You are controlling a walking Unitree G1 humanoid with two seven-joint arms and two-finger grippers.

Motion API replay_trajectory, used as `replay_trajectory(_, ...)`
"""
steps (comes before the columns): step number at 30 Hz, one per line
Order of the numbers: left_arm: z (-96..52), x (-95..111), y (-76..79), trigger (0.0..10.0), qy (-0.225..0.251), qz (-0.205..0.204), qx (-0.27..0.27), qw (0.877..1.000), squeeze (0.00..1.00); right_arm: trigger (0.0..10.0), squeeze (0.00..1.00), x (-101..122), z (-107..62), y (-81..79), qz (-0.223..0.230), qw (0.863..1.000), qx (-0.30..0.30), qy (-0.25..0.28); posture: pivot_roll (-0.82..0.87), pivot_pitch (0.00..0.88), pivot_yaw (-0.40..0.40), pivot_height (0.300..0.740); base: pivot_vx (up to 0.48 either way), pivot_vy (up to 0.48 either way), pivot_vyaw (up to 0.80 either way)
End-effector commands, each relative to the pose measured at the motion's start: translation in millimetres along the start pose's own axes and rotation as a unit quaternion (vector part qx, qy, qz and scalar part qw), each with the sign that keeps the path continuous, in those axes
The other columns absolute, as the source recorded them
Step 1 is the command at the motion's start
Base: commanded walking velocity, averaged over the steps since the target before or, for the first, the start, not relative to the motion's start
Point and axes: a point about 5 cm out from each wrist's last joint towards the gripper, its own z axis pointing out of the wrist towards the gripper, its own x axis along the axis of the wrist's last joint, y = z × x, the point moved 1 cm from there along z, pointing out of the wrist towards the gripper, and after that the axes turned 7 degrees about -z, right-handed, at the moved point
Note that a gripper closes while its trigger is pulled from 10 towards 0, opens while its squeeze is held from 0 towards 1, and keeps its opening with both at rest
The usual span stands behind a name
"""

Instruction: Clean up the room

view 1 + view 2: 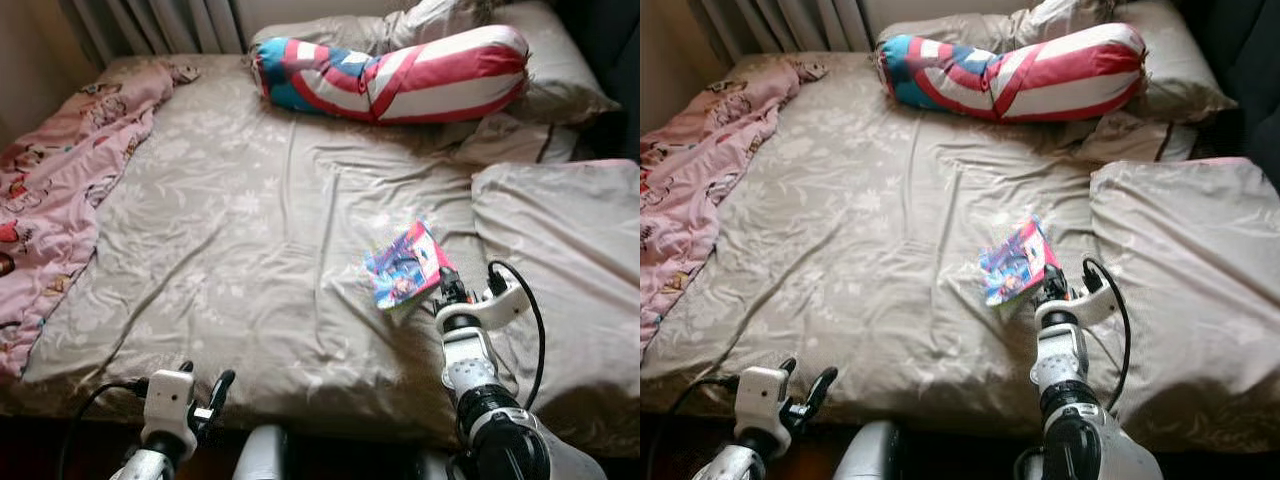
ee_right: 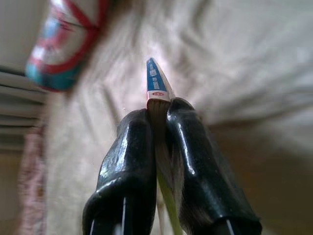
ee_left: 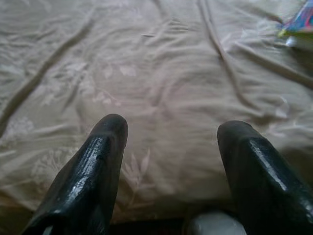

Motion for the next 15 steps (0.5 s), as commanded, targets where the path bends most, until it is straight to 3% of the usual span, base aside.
replay_trajectory(1,-6.2,-0.7,1.4,10.0,-0.011,0.005,-0.009,1.000,0.00,10.0,0.00,-10.0,-8.8,18.1,0.004,0.999,-0.036,-0.018,0.13,0.246,0.082,0.656,0.000,0.000,0.00)
replay_trajectory(5,-14.0,-0.9,0.8,10.0,-0.022,0.005,-0.010,1.000,0.00,10.0,0.00,-11.6,-20.4,43.9,0.002,0.996,-0.090,-0.017,0.13,0.266,0.088,0.656,0.000,0.000,0.00)
replay_trajectory(15,-15.0,0.8,3.4,10.0,-0.031,0.004,-0.015,0.999,0.00,10.0,0.00,-3.2,-25.2,60.0,0.001,0.992,-0.125,-0.005,0.12,0.271,0.093,0.656,0.000,0.000,0.00)
